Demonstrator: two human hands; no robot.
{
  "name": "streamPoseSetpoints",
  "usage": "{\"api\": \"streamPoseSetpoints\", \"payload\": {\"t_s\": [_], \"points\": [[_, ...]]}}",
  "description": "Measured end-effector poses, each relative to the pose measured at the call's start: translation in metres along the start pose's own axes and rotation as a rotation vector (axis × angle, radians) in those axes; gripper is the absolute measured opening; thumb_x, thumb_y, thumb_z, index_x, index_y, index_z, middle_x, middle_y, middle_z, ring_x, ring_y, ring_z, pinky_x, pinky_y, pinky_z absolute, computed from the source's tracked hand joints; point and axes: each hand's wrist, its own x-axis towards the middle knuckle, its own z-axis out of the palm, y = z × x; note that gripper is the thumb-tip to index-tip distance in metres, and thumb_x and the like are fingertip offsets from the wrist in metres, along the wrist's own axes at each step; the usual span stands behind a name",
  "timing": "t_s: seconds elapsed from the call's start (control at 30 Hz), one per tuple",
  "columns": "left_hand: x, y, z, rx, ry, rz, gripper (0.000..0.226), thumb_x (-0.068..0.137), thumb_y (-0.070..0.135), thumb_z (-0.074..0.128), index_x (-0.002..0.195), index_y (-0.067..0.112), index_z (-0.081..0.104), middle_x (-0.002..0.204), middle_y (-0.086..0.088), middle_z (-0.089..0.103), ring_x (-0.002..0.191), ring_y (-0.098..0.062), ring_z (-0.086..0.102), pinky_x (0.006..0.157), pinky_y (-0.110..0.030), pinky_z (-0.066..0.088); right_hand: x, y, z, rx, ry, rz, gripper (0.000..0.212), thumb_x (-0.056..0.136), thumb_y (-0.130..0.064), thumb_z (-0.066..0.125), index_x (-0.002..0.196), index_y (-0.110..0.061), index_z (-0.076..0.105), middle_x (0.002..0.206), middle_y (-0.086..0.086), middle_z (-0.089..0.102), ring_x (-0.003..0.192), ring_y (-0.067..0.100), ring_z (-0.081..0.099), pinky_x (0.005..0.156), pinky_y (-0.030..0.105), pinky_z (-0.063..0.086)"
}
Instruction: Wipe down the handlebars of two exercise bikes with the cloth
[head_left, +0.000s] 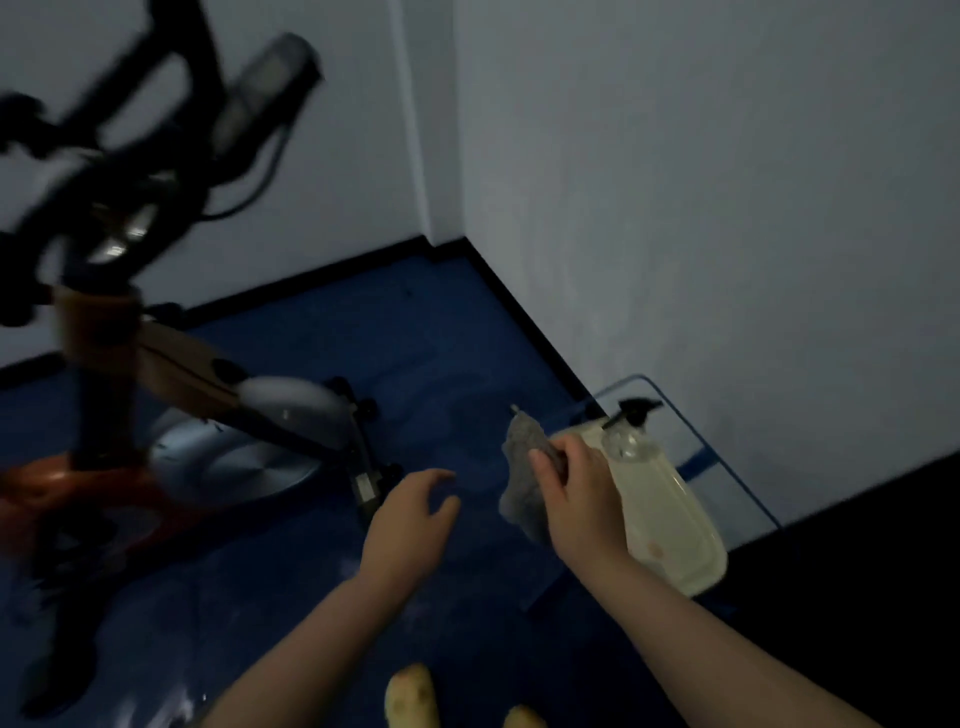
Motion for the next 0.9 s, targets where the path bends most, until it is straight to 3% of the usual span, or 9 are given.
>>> {"api": "streamPoseSetpoints", "payload": {"t_s": [0.13, 0.3, 0.43, 0.53, 0.7, 0.9], "points": [[-0.009, -0.011, -0.054, -0.099, 0.192, -0.030, 0.030, 0.088, 0.026, 0.057, 0.118, 0.026, 0.061, 0.119, 0.008, 0.061, 0.102, -0.009, 0.058, 0.093, -0.032, 0.048, 0.010, -0.059, 0.016, 0.160, -0.017, -0.124, 0.013, 0.092, -0.039, 0.053, 0.088, -0.028, 0.049, 0.087, -0.005, 0.057, 0.080, 0.010, 0.056, 0.063, 0.024, 0.044], [-0.024, -0.032, -0.118, -0.160, 0.358, -0.039, 0.030, 0.089, 0.028, 0.057, 0.119, 0.026, 0.060, 0.119, 0.009, 0.060, 0.106, -0.009, 0.058, 0.096, -0.036, 0.049, 0.016, -0.129, 0.047, 0.262, -0.036, -0.221, 0.014, 0.092, -0.039, 0.054, 0.084, -0.028, 0.048, 0.082, -0.003, 0.058, 0.075, 0.012, 0.057, 0.059, 0.024, 0.042], [-0.040, -0.066, -0.173, -0.205, 0.445, -0.054, 0.027, 0.090, 0.028, 0.055, 0.117, 0.028, 0.060, 0.116, 0.012, 0.060, 0.104, -0.007, 0.057, 0.093, -0.036, 0.051, 0.008, -0.181, 0.093, 0.315, -0.085, -0.240, 0.015, 0.093, -0.034, 0.055, 0.083, -0.025, 0.050, 0.079, -0.001, 0.058, 0.072, 0.015, 0.057, 0.060, 0.034, 0.048], [-0.052, -0.102, -0.214, -0.221, 0.465, -0.076, 0.026, 0.091, 0.026, 0.055, 0.116, 0.028, 0.060, 0.109, 0.016, 0.058, 0.098, -0.002, 0.056, 0.087, -0.027, 0.049, -0.005, -0.215, 0.136, 0.322, -0.117, -0.234, 0.014, 0.093, -0.034, 0.055, 0.083, -0.024, 0.051, 0.078, -0.001, 0.058, 0.071, 0.015, 0.057, 0.061, 0.035, 0.049], [-0.068, -0.167, -0.282, -0.225, 0.470, -0.125, 0.026, 0.090, 0.027, 0.056, 0.116, 0.028, 0.059, 0.110, 0.014, 0.058, 0.102, -0.003, 0.054, 0.092, -0.030, 0.049, -0.033, -0.275, 0.209, 0.367, -0.143, -0.184, 0.014, 0.093, -0.033, 0.055, 0.085, -0.022, 0.052, 0.077, 0.000, 0.059, 0.071, 0.017, 0.058, 0.060, 0.035, 0.050], [-0.064, -0.229, -0.345, -0.187, 0.440, -0.112, 0.026, 0.090, 0.032, 0.055, 0.116, 0.034, 0.057, 0.111, 0.010, 0.060, 0.097, -0.007, 0.058, 0.083, -0.032, 0.054, -0.041, -0.332, 0.271, 0.436, -0.102, -0.136, 0.015, 0.093, -0.034, 0.054, 0.089, -0.021, 0.054, 0.084, -0.001, 0.060, 0.077, 0.015, 0.059, 0.062, 0.029, 0.050]]}}
